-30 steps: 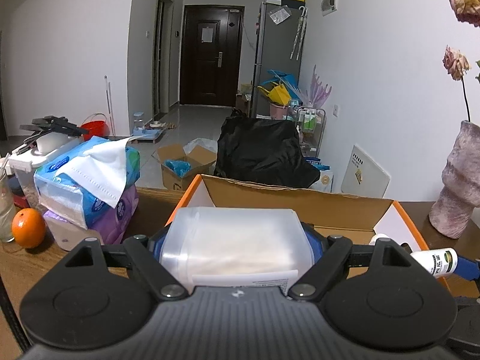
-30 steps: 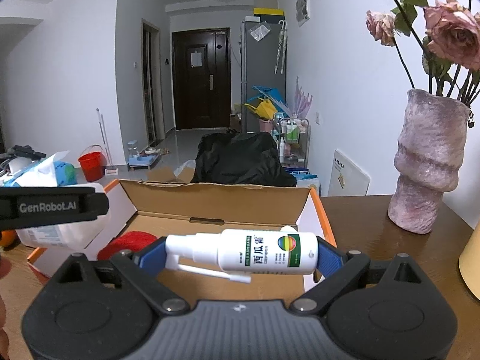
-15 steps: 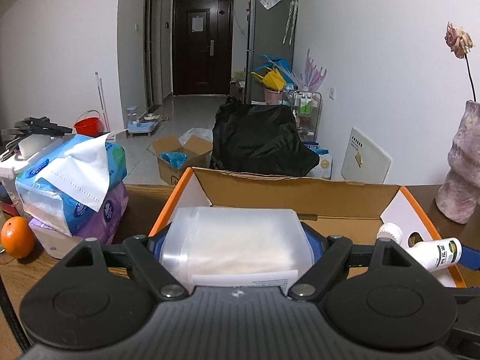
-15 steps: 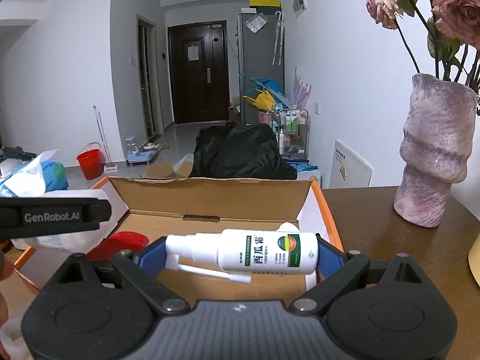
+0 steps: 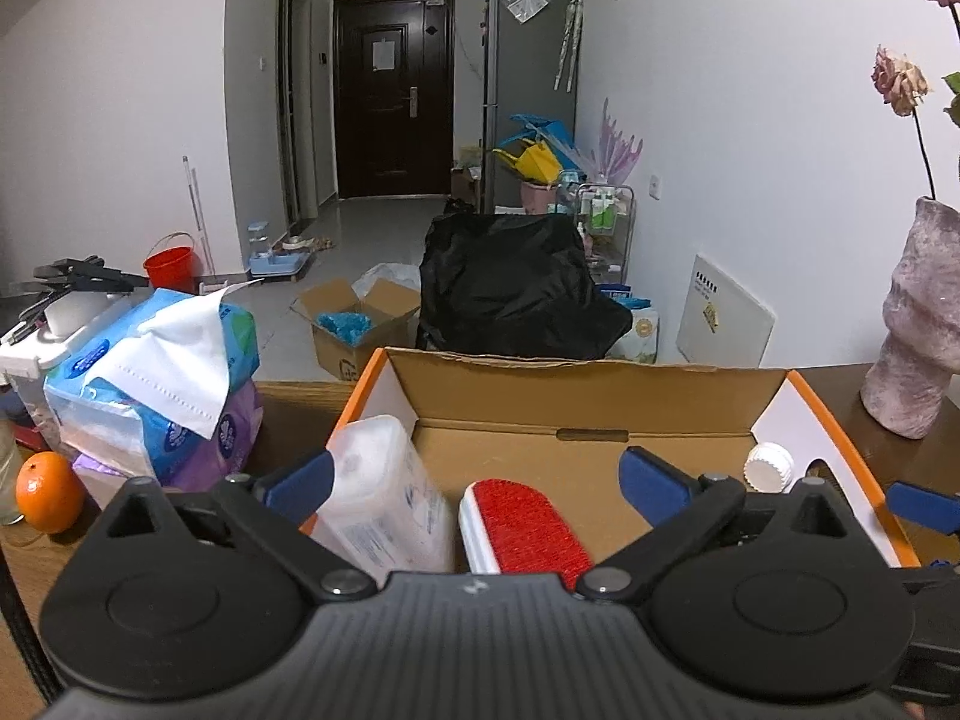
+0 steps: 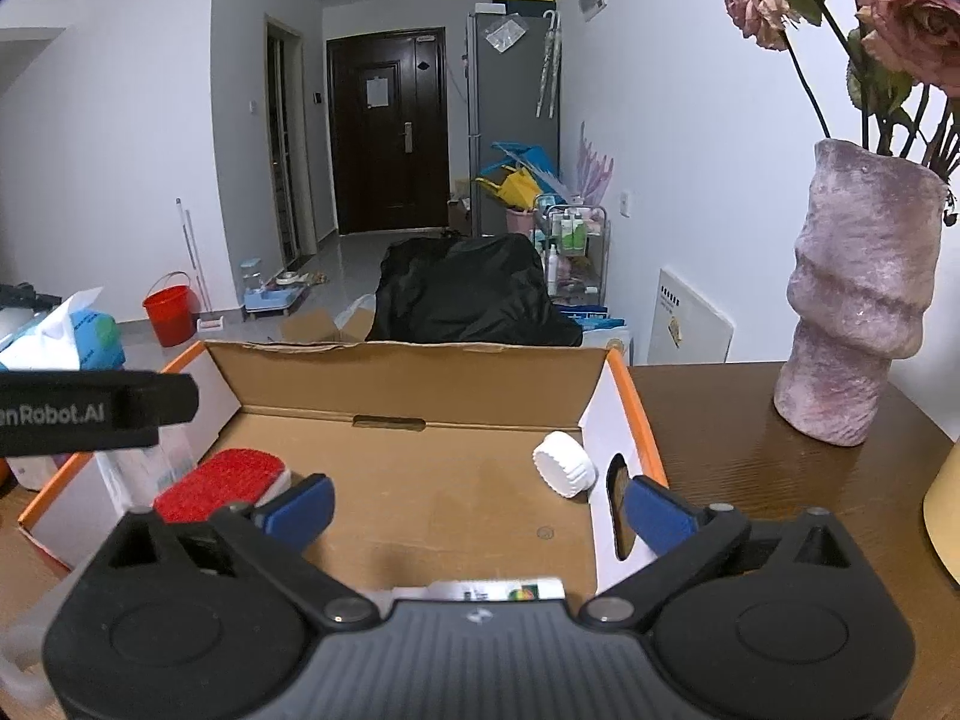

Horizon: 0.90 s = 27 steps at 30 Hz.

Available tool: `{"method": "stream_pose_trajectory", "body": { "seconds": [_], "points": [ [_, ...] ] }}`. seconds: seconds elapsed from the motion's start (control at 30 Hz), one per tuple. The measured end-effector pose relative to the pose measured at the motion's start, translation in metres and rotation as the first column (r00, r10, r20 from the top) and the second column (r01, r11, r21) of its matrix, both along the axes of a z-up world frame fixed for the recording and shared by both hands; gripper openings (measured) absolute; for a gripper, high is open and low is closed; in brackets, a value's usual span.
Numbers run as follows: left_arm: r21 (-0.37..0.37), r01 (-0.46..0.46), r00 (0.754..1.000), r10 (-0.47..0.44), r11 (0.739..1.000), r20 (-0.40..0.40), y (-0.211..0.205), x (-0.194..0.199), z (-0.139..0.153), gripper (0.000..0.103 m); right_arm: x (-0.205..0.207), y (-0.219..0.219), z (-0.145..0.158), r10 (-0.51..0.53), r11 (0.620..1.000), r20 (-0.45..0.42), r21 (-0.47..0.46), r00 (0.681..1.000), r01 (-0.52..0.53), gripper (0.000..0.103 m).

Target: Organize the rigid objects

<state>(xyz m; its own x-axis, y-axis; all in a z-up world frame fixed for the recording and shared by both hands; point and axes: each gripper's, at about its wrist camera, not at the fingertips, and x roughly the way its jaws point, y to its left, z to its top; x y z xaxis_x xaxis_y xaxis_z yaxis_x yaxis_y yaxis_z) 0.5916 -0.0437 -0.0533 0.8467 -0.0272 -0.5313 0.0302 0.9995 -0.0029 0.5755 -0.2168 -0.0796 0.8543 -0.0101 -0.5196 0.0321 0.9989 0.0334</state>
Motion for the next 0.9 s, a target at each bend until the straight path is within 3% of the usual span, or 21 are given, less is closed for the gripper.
{"method": "stream_pose_trajectory", "body": {
  "seconds": [0.9],
  "points": [
    [-0.003,-0.014,0.999,0.014,1.000,0.049,0.007,-0.034,0.013,0.103,-0.026,0.003,0.011,0.019,1.000,0.038,-0.009,0.999,-0.019,0.103]
  ]
}}
